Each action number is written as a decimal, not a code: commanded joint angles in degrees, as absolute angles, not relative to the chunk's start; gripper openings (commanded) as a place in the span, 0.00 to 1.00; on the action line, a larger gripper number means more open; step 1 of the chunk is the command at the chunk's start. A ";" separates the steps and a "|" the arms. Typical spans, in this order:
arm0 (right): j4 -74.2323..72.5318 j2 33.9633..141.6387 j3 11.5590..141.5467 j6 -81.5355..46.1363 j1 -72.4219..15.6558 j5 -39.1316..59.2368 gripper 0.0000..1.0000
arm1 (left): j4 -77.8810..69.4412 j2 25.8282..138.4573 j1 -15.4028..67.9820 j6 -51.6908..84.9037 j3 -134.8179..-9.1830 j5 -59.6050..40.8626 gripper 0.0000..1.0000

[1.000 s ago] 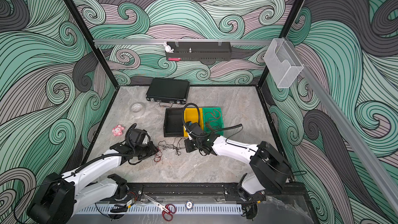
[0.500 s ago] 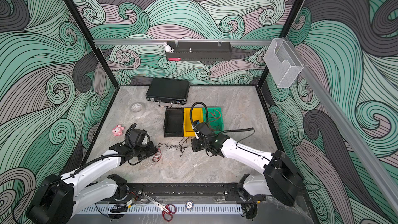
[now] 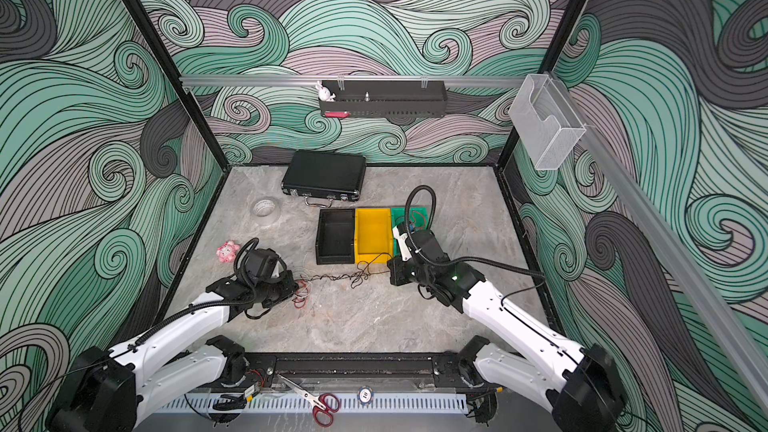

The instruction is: Untangle the cables

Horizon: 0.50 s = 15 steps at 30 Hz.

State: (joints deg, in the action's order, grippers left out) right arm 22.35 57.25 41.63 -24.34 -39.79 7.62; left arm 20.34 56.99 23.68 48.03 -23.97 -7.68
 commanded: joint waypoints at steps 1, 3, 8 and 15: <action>25.51 54.98 42.93 -23.12 -39.07 8.79 0.00 | 22.76 56.48 22.94 48.52 -23.80 -5.71 0.00; 26.26 54.41 43.84 -22.61 -38.86 10.00 0.01 | 22.81 56.43 22.79 48.38 -23.81 -6.10 0.00; 23.60 55.58 44.38 -24.07 -38.94 16.45 0.02 | 20.92 55.92 22.77 46.67 -24.68 -10.72 0.16; 16.65 60.86 43.68 -27.39 -41.22 18.72 0.02 | 20.99 54.91 22.89 43.00 -26.72 -16.96 0.49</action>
State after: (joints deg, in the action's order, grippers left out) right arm 20.47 59.31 43.27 -25.71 -40.18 16.78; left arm 20.12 56.42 23.31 45.36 -24.60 -13.85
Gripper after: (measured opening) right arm 0.050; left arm 0.477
